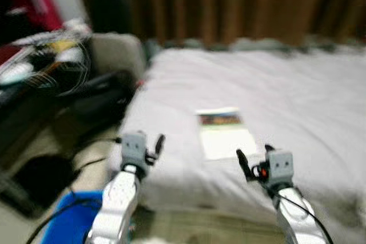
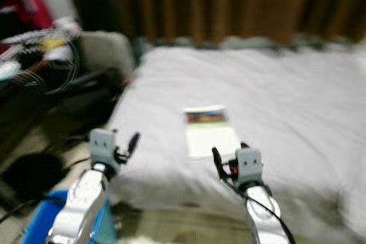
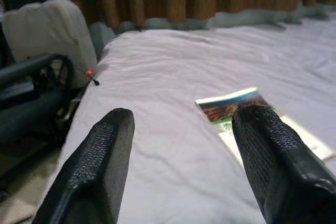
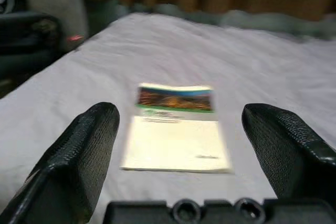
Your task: Clean up the room
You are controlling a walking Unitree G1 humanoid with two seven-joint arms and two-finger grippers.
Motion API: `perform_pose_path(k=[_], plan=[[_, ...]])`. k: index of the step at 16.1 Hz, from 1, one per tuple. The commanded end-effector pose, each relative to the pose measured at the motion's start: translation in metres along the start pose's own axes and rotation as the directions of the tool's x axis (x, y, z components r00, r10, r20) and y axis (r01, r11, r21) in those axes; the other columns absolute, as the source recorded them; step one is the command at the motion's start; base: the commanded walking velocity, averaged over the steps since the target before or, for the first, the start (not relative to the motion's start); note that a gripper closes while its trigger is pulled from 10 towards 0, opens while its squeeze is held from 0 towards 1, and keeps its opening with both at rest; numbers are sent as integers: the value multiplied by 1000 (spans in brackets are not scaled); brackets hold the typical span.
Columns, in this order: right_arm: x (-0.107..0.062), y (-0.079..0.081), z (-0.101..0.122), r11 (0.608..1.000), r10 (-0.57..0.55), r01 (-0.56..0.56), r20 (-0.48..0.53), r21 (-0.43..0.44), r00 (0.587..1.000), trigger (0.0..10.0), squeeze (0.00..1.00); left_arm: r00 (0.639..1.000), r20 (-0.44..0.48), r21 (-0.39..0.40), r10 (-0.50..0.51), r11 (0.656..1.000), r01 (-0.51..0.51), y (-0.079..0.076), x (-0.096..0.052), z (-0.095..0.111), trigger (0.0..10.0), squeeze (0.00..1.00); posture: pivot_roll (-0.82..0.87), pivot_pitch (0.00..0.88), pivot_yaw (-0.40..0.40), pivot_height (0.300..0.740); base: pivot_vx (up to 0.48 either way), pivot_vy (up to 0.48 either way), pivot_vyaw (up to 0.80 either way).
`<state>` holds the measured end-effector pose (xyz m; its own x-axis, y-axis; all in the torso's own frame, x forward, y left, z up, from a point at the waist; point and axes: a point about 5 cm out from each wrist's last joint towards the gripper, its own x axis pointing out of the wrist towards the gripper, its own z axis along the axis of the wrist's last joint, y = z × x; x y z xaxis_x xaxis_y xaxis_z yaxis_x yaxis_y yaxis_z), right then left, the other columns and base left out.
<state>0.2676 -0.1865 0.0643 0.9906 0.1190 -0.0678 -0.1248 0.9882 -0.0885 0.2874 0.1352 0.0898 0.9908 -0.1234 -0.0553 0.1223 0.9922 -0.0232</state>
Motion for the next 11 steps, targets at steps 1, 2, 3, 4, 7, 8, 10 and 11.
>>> perform_pose_path(k=[1, 2, 3, 4, 7, 8, 10, 11], plan=[[-1, 4, 1, 1000, -6, 5, 22, 19, 1000, 10000, 24, 989, -66, -37, 135, 990, -138, 23, -7, -11, 10000, 0, -20, 0, 31, 740, 0, 0, -800], [-7, 4, -3, 1000, -1, 0, 9, 16, 1000, 10000, 55, 988, -86, -14, 128, 991, -130, 26, -15, -17, 10000, 0, -13, 0, 24, 740, 0, 0, -800], [-16, 3, -10, 1000, 5, -5, -22, 3, 1000, 10000, 71, 985, -118, 42, 122, 992, -118, 29, -25, -25, 10000, 0, -5, 0, 16, 740, 0, 0, -800], [-15, 3, -13, 1000, 19, -19, -37, -14, 999, 10000, 71, 984, -120, 47, 130, 991, -125, 30, -26, -26, 10000, 0, -3, 0, 14, 740, 0, 0, -800], [4, 4, -1, 997, 61, -61, -8, -50, 998, 10000, 51, 984, -60, 87, 167, 983, -161, 28, -15, -13, 10000, 0, -3, 0, 1, 740, 0, 0, -188], [10, 6, 4, 996, 85, -85, 1, -19, 996, 10000, 47, 985, -50, 98, 167, 982, -161, 26, -12, -8, 10000, 0, 2, 0, 1, 740, 277, 0, 0], [11, 7, 4, 995, 95, -95, 0, -14, 996, 10000, 47, 985, -51, 104, 164, 982, -158, 25, -11, -6, 10000, 0, 6, 0, 1, 740, 428, 0, 0], [13, 8, 4, 995, 102, -102, -3, 4, 995, 10000, 43, 984, -52, 111, 171, 980, -165, 26, -9, -4, 10000, 0, 8, 0, 1, 740, 424, 0, 0]])
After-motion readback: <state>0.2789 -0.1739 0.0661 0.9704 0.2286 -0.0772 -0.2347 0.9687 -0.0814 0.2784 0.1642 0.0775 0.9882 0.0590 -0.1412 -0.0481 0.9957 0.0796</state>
